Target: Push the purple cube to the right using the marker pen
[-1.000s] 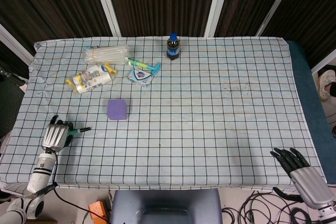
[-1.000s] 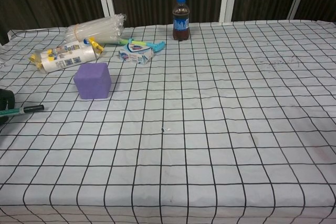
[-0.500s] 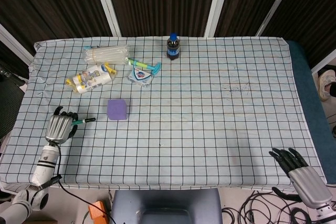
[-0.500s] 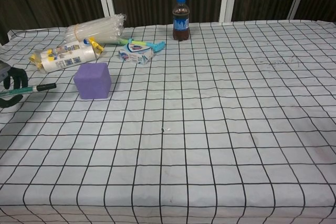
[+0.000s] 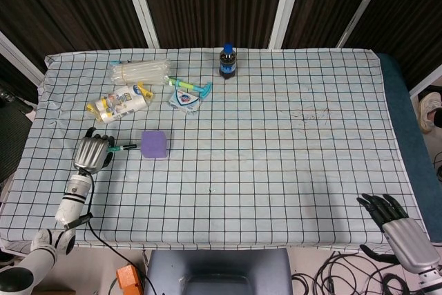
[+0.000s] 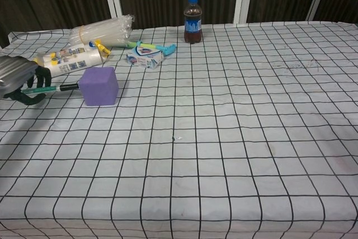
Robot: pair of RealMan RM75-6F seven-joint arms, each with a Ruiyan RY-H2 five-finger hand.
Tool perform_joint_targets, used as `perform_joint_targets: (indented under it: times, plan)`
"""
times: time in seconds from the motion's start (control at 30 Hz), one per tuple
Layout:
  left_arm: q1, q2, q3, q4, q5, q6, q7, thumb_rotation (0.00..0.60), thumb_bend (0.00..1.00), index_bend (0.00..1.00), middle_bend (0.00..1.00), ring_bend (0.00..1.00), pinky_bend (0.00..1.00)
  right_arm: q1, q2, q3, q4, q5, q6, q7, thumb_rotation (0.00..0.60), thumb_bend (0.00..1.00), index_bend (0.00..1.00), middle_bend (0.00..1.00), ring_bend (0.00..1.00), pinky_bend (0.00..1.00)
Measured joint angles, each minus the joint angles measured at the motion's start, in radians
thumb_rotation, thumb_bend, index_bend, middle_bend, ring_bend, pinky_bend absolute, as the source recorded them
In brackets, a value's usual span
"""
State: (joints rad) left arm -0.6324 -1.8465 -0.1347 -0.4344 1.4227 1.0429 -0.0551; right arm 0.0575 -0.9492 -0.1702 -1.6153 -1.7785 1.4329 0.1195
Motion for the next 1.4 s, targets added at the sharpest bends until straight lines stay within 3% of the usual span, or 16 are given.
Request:
perform_joint_targets:
  times: [0.47,0.97,1.4]
  plan:
    - [-0.091,-0.071,-0.052,-0.063,-0.040,-0.021,0.080,0.600,0.48,0.77,0.82,0.51,0.26,-0.001,0.008,-0.001,0.005,-0.005,0.010,0.024,0.600,0.36,0.00,0.18,0.12,0.09]
    - [-0.166,-0.155,-0.108,-0.220,-0.086,0.016,0.315,0.600,0.48,0.77,0.82,0.51,0.25,-0.001,0.018,-0.004,0.017,-0.017,0.025,0.061,0.600,0.36,0.00,0.18,0.12,0.09]
    - [-0.174,-0.175,-0.123,-0.361,-0.122,0.051,0.528,0.600,0.48,0.77,0.82,0.51,0.25,-0.006,0.024,-0.006,0.031,-0.024,0.042,0.088,0.600,0.36,0.00,0.18,0.12,0.09]
